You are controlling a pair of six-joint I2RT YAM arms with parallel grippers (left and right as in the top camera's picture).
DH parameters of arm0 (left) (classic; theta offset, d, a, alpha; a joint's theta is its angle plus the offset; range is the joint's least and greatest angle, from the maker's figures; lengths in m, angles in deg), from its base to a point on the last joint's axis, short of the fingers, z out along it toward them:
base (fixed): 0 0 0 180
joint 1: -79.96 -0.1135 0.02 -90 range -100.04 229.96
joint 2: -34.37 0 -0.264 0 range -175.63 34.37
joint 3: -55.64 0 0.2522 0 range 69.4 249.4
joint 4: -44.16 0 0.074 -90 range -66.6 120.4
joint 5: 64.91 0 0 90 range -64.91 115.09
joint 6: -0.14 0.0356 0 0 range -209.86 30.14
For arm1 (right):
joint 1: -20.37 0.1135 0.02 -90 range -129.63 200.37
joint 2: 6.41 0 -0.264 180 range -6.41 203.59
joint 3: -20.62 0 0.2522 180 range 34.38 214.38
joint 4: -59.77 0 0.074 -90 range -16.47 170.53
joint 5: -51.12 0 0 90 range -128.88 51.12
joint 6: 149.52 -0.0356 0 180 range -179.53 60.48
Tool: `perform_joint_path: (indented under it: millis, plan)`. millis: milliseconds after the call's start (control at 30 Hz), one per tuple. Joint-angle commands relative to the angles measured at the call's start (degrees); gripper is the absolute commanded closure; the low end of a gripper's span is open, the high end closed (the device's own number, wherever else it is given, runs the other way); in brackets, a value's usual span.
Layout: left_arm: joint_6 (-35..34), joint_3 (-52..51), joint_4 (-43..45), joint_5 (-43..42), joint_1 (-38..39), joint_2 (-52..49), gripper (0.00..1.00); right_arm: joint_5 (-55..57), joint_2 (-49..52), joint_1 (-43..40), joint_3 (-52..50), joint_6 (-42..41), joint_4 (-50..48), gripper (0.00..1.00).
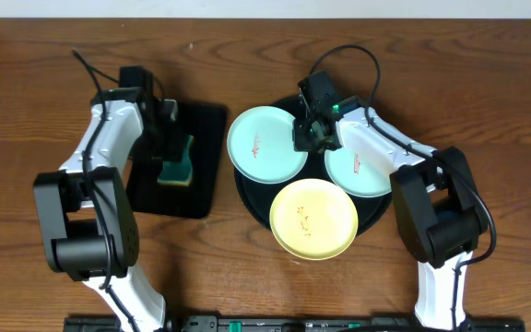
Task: Clean dirty plates on tray and stack at the side
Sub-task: 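Grasp the green sponge with the left gripper and lift it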
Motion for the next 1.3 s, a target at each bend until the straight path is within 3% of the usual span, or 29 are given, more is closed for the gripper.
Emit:
perform_joint_path:
  millis: [0,733,833,933,1033,1267]
  plan:
    - [4.13,-0.46,-1.53,-0.5,0.61,0.04,0.44,1.07,0.66,0.79,-1.64,-1.07,0.44,0.99]
    - [4.24,-0.46,0.74,-0.94,2.78,-4.9,0.44,1.09,0.66,0.81,-1.64,-1.07,0.35,0.99]
    - [3.43,-0.52,0.72,-0.94,2.78,-6.01,0.53,1.09,0.66,0.81,-1.64,-1.07,0.35,0.99]
    - [3.39,-0.52,0.74,-0.94,2.78,-6.32,0.76,1.09,0.66,0.81,-1.64,-1.07,0.37,0.99]
    - [3.39,-0.28,0.76,-0.94,2.78,-6.23,0.91,1.09,0.66,0.81,-1.64,-1.07,0.35,0.99]
    - [-0.17,2.97,0.35,-0.92,2.75,-3.3,0.92,1.09,0.66,0.81,-1.64,-1.07,0.28,0.99]
